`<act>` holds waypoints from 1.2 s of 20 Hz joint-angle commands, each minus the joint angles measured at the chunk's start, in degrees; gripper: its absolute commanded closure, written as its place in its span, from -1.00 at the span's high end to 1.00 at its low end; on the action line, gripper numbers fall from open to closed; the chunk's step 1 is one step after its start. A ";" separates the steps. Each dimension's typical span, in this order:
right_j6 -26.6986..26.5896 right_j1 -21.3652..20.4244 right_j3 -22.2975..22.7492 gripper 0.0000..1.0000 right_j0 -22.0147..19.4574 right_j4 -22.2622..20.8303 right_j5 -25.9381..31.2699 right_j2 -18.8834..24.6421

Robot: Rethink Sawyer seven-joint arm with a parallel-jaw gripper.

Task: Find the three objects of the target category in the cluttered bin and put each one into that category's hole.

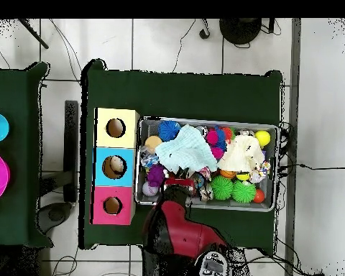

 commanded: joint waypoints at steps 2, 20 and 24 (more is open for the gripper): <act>9.20 -6.12 -3.21 -1.00 0.65 1.89 7.51 2.60; 10.32 -14.11 3.97 -1.00 6.75 5.09 14.30 -3.02; 10.23 -19.88 7.39 -1.00 10.98 7.33 22.94 -6.65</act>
